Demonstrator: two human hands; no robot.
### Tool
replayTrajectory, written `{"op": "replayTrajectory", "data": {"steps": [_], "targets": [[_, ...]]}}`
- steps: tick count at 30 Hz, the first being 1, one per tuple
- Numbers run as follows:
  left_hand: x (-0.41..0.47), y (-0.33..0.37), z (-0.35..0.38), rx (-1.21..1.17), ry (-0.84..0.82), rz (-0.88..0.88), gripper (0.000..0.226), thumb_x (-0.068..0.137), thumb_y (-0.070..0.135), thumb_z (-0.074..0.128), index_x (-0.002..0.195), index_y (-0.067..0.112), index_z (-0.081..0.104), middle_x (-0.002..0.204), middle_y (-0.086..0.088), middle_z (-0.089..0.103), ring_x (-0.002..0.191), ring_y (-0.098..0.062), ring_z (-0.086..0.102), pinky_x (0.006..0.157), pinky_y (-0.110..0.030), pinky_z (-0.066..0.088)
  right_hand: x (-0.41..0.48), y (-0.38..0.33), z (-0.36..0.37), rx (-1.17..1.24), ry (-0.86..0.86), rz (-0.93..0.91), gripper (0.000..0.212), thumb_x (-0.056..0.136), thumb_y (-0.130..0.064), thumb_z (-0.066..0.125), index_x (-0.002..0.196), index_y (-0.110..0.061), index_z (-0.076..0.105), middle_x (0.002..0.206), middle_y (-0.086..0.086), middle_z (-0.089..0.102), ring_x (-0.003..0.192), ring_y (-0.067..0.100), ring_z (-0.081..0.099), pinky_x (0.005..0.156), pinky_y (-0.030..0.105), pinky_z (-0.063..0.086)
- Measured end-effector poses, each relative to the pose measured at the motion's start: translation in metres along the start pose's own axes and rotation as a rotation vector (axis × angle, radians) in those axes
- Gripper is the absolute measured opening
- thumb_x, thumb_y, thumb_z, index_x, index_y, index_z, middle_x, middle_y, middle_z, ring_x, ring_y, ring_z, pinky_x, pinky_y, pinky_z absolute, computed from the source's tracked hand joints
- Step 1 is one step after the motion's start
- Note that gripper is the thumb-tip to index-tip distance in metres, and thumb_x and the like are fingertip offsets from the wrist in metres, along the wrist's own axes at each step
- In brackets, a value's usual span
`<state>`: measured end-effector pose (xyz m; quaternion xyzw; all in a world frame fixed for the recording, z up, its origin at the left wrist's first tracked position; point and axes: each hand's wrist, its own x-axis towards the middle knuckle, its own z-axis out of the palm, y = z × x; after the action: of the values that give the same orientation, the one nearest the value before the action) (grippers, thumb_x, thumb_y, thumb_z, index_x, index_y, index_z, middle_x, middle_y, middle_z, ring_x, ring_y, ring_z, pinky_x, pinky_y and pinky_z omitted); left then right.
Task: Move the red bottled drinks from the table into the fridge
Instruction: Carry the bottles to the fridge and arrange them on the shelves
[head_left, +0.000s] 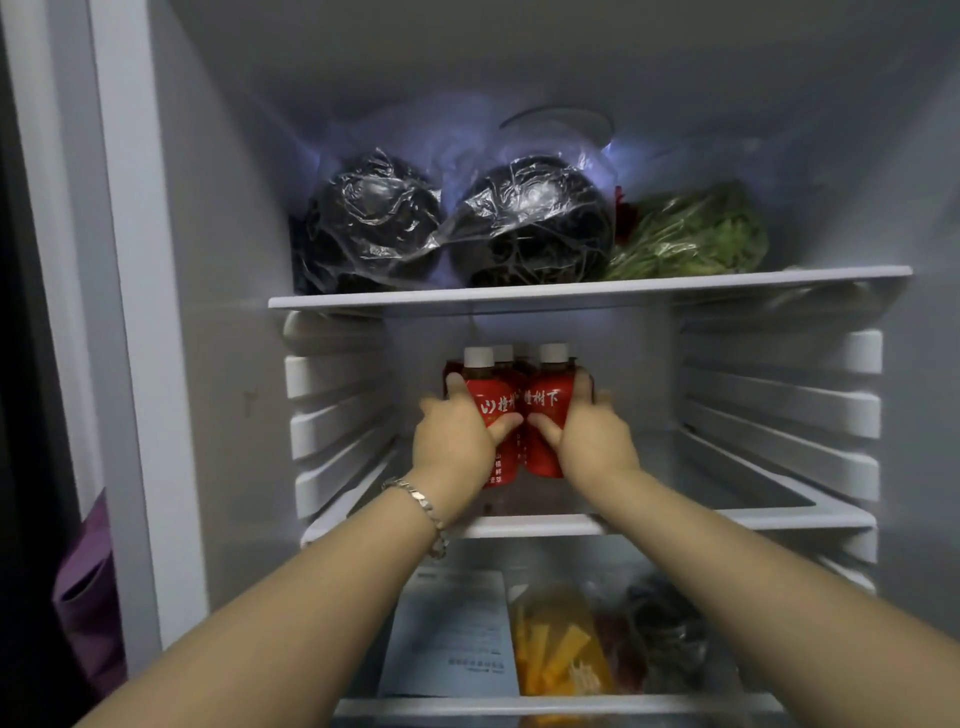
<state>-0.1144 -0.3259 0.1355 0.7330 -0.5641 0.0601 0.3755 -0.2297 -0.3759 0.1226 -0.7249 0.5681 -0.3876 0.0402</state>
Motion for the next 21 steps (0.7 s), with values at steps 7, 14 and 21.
{"op": "replayTrajectory", "data": {"steps": [7, 14, 21], "targets": [[0.014, -0.007, 0.000, -0.169, -0.041, -0.087, 0.076, 0.085, 0.038, 0.066, 0.138, 0.003, 0.024, 0.130, -0.023, 0.047, 0.114, -0.040, 0.053, 0.090, -0.041, 0.044, 0.003, 0.007, 0.009, 0.040, -0.082, -0.001, 0.047, 0.092, -0.010, 0.054, 0.133, 0.004, 0.037, 0.128, 0.023, 0.050, 0.116, 0.036, 0.052, 0.093, 0.034, 0.042], [-0.028, -0.018, -0.046, 0.037, -0.092, -0.026, 0.017, 0.086, 0.014, 0.056, 0.099, 0.005, 0.062, 0.107, -0.015, 0.065, 0.097, -0.031, 0.061, 0.078, -0.033, 0.047, -0.041, -0.016, -0.016, 0.092, -0.083, -0.116, 0.021, 0.086, -0.022, 0.055, 0.106, -0.017, 0.061, 0.111, 0.008, 0.065, 0.101, 0.030, 0.061, 0.077, 0.032, 0.047], [-0.151, -0.058, -0.096, 0.155, -0.094, -0.314, 0.022, 0.086, 0.020, 0.054, 0.067, 0.009, 0.056, 0.073, -0.011, 0.060, 0.066, -0.026, 0.055, 0.055, -0.023, 0.043, -0.124, -0.061, -0.016, 0.138, -0.566, -0.602, 0.015, 0.085, -0.021, 0.055, 0.071, -0.019, 0.059, 0.075, 0.004, 0.067, 0.057, 0.018, 0.064, 0.064, 0.024, 0.049]]}}
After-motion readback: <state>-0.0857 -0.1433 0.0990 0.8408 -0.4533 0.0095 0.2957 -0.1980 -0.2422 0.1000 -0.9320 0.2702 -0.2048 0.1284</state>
